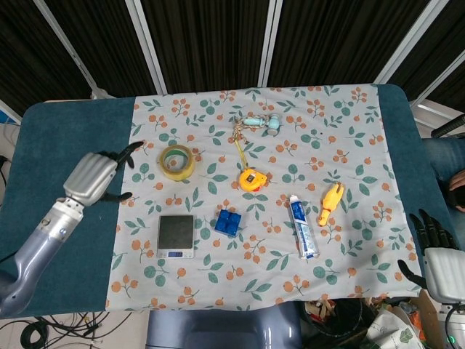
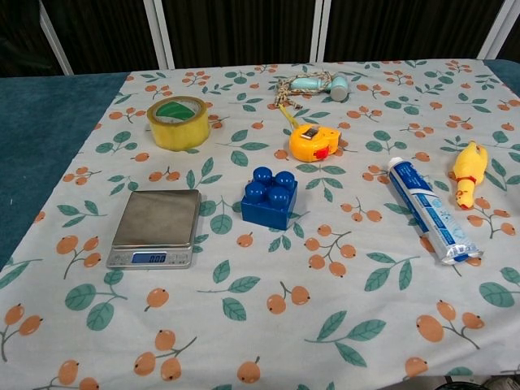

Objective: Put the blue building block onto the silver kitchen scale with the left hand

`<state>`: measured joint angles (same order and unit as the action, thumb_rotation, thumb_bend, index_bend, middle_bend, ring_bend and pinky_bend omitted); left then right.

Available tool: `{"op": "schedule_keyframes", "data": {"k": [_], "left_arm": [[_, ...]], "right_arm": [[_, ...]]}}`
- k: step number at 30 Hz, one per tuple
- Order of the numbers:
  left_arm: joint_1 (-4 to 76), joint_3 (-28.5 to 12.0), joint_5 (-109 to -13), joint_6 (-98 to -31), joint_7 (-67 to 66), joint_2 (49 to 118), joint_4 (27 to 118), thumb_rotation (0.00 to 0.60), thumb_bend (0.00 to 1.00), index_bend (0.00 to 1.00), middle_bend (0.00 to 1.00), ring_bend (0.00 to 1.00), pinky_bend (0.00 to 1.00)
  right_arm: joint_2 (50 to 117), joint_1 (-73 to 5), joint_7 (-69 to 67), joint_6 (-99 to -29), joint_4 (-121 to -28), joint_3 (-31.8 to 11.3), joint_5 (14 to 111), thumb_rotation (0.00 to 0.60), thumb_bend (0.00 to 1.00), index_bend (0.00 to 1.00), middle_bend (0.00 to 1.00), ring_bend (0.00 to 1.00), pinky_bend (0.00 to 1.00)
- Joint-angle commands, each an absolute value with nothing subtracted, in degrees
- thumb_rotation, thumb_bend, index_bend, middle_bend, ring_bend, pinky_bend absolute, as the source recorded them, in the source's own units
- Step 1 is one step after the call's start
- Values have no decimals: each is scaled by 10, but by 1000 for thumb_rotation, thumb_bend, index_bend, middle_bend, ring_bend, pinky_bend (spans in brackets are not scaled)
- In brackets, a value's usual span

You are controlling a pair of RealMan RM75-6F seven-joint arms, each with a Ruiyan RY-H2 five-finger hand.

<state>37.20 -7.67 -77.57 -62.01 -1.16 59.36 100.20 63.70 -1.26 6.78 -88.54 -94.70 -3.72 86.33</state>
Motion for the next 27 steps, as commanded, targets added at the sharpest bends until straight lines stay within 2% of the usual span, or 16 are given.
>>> {"op": "schedule_keyframes", "data": {"k": [1,2,7,14,17,27], "left_arm": [[318,-3,-866,-660,1,591,1026,600,267,136,562,603,660],[306,20,-898,-669,-11,593,1023,600,272,126,585,623,677],[270,75,-966,-689,-44,609,1020,600,368,82,676,706,769],[249,130,-962,-634,-49,620,1057,600,424,59,755,785,841],[242,138,-944,-615,-52,628,1070,600,456,66,759,791,841],[211,131,-875,-597,-104,683,1051,600,456,59,752,791,841]], "right_arm": [[638,-13,71,-888,-948,-38,865,600,158,0,0,69,183],[639,-13,74,-888,-949,-38,866,600,159,0,0,69,183],[642,-12,80,-889,-949,-37,866,600,167,0,0,69,183],[642,-11,79,-891,-947,-39,862,600,187,0,0,70,183],[641,-11,77,-889,-946,-40,860,600,191,0,0,70,183],[640,-10,76,-888,-947,-41,857,600,212,0,0,71,183]]}}
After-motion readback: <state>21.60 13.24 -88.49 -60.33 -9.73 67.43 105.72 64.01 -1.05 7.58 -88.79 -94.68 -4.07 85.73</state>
